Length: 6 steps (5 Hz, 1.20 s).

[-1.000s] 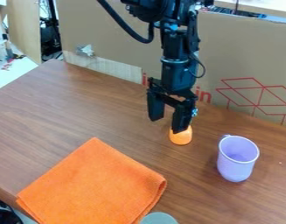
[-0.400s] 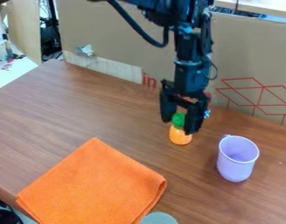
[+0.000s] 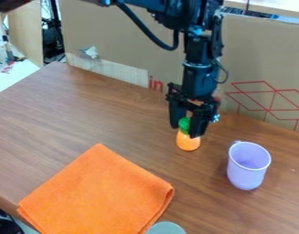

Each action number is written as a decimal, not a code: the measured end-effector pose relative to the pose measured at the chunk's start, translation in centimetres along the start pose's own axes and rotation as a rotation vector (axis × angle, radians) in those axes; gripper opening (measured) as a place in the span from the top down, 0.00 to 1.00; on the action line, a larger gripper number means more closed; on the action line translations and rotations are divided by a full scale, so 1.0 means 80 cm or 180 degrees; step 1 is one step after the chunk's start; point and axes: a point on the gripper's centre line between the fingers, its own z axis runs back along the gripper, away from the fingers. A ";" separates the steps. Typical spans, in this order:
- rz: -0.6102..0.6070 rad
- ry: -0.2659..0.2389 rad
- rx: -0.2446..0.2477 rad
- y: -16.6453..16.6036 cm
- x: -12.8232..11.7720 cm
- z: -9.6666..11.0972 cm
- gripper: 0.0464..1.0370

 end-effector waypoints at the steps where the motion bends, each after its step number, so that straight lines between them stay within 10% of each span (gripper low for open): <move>1: 0.0043 -0.0021 -0.0020 -0.002 -0.004 -0.003 0.40; 3: 0.0368 -0.0207 0.0122 0.000 -0.052 0.031 0.40; 6: 0.1858 -0.0232 0.0304 0.117 -0.184 0.065 0.40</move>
